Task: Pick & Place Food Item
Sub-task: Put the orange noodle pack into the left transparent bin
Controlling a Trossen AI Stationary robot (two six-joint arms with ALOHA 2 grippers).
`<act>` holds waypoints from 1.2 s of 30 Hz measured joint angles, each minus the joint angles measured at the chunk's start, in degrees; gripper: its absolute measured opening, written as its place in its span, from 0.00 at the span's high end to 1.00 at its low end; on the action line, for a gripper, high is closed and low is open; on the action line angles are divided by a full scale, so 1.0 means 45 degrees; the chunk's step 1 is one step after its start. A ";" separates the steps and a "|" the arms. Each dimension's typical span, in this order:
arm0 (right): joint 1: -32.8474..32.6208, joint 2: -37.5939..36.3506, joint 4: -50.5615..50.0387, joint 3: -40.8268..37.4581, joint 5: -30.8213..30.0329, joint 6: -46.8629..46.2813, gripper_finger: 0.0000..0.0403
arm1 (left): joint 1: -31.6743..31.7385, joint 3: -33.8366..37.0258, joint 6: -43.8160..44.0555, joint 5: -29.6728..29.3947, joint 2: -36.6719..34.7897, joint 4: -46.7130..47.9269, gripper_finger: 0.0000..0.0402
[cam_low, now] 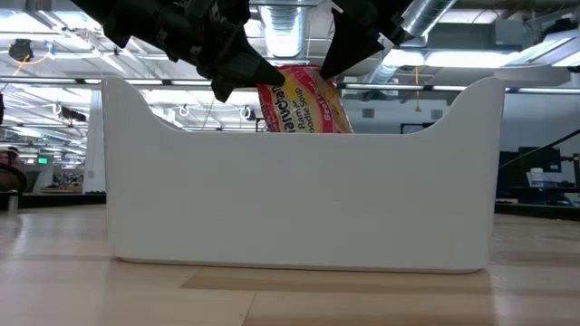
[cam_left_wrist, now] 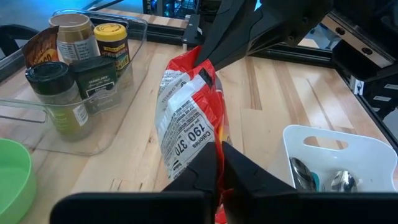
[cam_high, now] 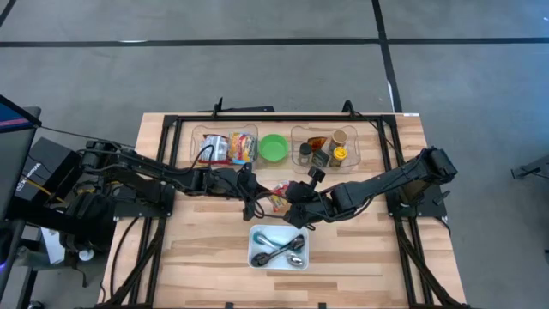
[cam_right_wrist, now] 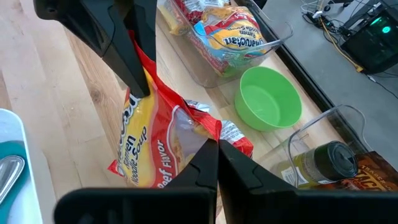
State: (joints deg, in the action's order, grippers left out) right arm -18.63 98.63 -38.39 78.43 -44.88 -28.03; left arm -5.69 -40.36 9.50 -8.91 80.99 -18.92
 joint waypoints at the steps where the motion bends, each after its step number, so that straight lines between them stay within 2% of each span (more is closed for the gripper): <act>1: 0.0000 0.0000 0.0004 0.0000 0.0005 0.0000 1.00 | 0.0000 0.0000 0.0000 0.0000 0.0000 0.0000 0.99; 8: 0.0045 0.0000 -0.0036 0.0000 0.0056 0.0030 1.00 | 0.0000 0.0000 0.0000 -0.0005 0.0000 0.0000 1.00; 11: 0.0143 0.0000 -0.0091 0.0000 0.0536 0.0307 0.99 | 0.0000 0.0005 -0.0005 0.0000 0.0000 0.0022 1.00; 14: 0.0259 0.0000 -0.0088 0.0000 0.0952 0.0462 0.94 | -0.0005 0.0005 -0.0010 0.0005 0.0000 0.0021 1.00; 21: 0.0350 -0.0010 -0.0188 0.0000 0.0991 0.1242 0.81 | 0.0000 0.0005 -0.0019 0.0000 0.0000 0.0019 1.00; 30: -0.0069 -0.0478 -0.2049 0.0009 0.0947 0.1661 0.78 | -0.0005 0.0005 -0.0034 -0.0005 0.0000 0.0008 1.00; 36: -0.0522 -0.0774 -0.3632 -0.0015 0.0343 0.0715 0.77 | 0.0000 0.0005 -0.0039 -0.0017 0.0000 -0.0112 1.00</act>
State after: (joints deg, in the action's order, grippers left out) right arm -20.98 95.15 -54.73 78.37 -43.34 -24.81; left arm -5.69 -40.34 9.32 -8.98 80.99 -19.42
